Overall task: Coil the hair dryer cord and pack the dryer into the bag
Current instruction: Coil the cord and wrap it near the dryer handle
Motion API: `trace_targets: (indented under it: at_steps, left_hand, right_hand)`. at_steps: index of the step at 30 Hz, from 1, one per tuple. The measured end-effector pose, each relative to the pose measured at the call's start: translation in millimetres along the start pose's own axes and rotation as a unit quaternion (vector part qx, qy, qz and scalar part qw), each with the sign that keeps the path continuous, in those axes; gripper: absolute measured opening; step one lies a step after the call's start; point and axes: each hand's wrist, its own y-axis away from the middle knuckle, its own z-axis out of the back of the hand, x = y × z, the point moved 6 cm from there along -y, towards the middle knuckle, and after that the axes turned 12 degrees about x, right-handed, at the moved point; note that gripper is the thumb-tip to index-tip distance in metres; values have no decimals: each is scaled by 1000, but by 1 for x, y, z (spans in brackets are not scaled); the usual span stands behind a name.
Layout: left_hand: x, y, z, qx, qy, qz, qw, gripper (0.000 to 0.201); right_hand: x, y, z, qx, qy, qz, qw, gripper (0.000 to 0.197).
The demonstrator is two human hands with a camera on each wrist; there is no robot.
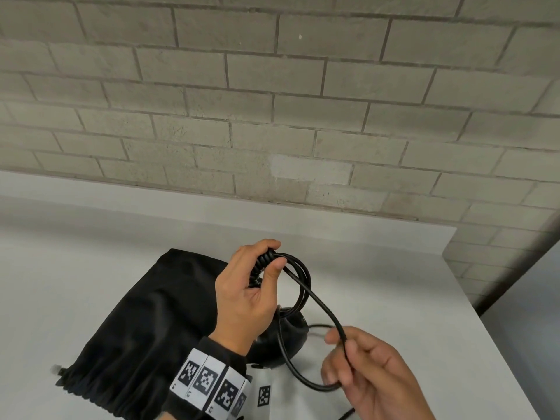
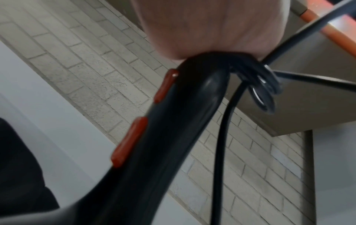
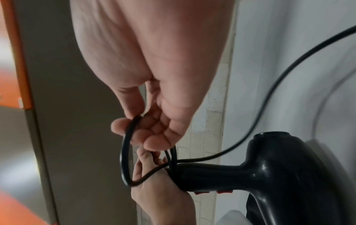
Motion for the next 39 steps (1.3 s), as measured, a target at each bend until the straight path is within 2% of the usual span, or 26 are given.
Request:
trace_targets:
  at_steps: [2,4,6,8,11,13,17,19,22,24,26,27,28,29,30,31,32,33,34,35,36,37,39]
  left_hand:
    - [-2,1,-2,7,2,-6,1000,21]
    - [-2,1,-3,5,-2,-10,1000,23]
    - [2,0,-1,-3,-3,-1,1000,21]
    - [4,0,0,-7,-11,0,1000,19]
    - [2,0,-1,-2,-15,-9,1000,21]
    - [3,1,-1,-3,-8,-7,1000,21]
    - [13,1,2,-8,23,37,999,22]
    - [14,1,3,-10,25,40,999,21]
    - [14,0,4,-18,9,39,999,18]
    - [16,-2,6,-22,-1,41,999,19]
    - [14,-4,5,-15,-9,29,999,20]
    - [13,-3,4,-13,-9,25,1000,20]
    - [13,-3,3,-12,-8,24,1000,20]
    - [13,-2,3,-13,-6,25,1000,20]
    - [14,-2,4,-14,-5,27,1000,19]
    - [14,-1,4,-14,-3,29,999,19]
    - [15,-2,4,-11,-1,31,999,19]
    - [15,-2,4,-8,-1,32,999,18]
    - [15,-3,4,-7,-2,31,999,19]
    - [15,-3,4,-7,-3,32,999,19]
    - [14,-3,4,-6,-5,31,999,19]
    - [13,-3,4,-5,-5,29,1000,19]
    - [12,-2,3,-5,-4,25,1000,18]
  right_hand:
    - [-4,4,6,1,-2,-23,1000,58]
    - [-4,7,5,18,65,-37,997,55]
    - [-4,8,1,51,171,-10,984,42]
    - [-8,6,-3,79,205,41,975,31]
    - [-20,1,-5,123,92,82,985,34]
    - [-28,0,-9,143,33,77,986,37]
    - [-28,6,-4,110,26,7,994,20]
    - [-26,15,8,75,63,-28,995,41]
    - [-25,34,37,-34,161,-66,984,70]
    - [-26,54,58,-87,234,-99,963,75]
    - [-30,57,60,-77,228,-112,964,61]
    - [-28,54,60,-66,204,-38,976,46]
    - [-12,48,65,-91,171,92,977,30]
    - [4,40,60,-136,173,188,957,16]
    - [17,34,43,-76,123,262,954,13]
    - [21,39,48,-15,26,316,948,18]
    - [18,48,58,13,-49,307,950,18]
    - [10,63,67,-8,-71,258,963,10]
    - [7,70,74,-84,11,185,979,12]
    - [-1,58,86,-108,27,90,990,39]
    - [-8,65,103,-188,56,13,980,56]
    - [-7,80,113,-248,101,-23,963,54]
    - [9,82,114,-286,123,3,950,23]
